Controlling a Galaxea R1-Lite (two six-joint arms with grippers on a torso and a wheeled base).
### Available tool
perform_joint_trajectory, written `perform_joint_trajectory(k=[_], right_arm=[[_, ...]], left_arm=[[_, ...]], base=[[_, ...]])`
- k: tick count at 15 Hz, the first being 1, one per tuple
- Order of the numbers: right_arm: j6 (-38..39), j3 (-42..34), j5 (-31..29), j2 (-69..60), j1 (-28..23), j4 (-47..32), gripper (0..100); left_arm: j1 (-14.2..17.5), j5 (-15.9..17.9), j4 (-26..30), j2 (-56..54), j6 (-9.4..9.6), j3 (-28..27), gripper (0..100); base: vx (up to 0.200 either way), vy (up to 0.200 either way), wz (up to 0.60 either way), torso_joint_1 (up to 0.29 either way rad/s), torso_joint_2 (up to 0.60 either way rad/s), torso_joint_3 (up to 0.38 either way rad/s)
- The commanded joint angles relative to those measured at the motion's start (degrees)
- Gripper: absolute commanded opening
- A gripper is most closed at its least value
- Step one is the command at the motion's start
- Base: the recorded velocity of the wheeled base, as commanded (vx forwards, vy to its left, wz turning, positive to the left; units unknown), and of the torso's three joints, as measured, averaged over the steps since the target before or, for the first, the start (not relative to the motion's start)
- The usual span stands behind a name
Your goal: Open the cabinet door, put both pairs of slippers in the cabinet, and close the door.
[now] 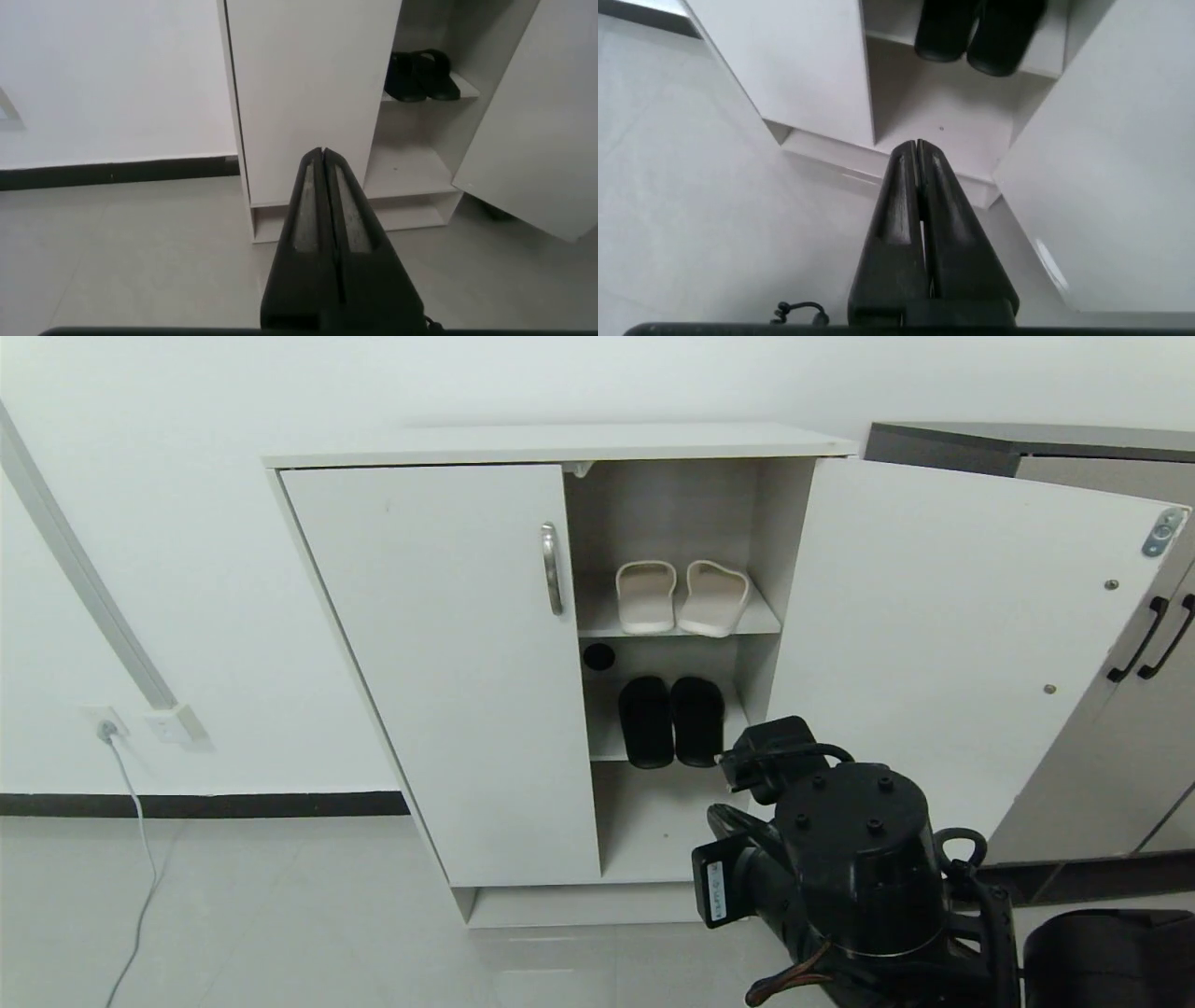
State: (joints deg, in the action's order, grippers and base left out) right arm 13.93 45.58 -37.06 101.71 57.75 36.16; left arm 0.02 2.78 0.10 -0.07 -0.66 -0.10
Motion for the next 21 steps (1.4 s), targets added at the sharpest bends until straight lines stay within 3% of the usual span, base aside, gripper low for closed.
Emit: perform_joint_trajectory(k=[1, 21], right_arm=[[-0.14, -0.67, 0.50, 1.21, -0.79, 1.20, 0], [-0.57, -1.90, 0.58, 2.27, -1.23, 2.95, 0]], left_arm=[[0.06, 0.03, -0.01, 0.07, -0.04, 0.01, 0], [0.06, -0.05, -0.01, 0.07, -0.13, 0.01, 0]], base=[[0.000, 0.000, 0.00, 0.000, 0.00, 0.000], [0.000, 0.000, 0.00, 0.000, 0.00, 0.000]])
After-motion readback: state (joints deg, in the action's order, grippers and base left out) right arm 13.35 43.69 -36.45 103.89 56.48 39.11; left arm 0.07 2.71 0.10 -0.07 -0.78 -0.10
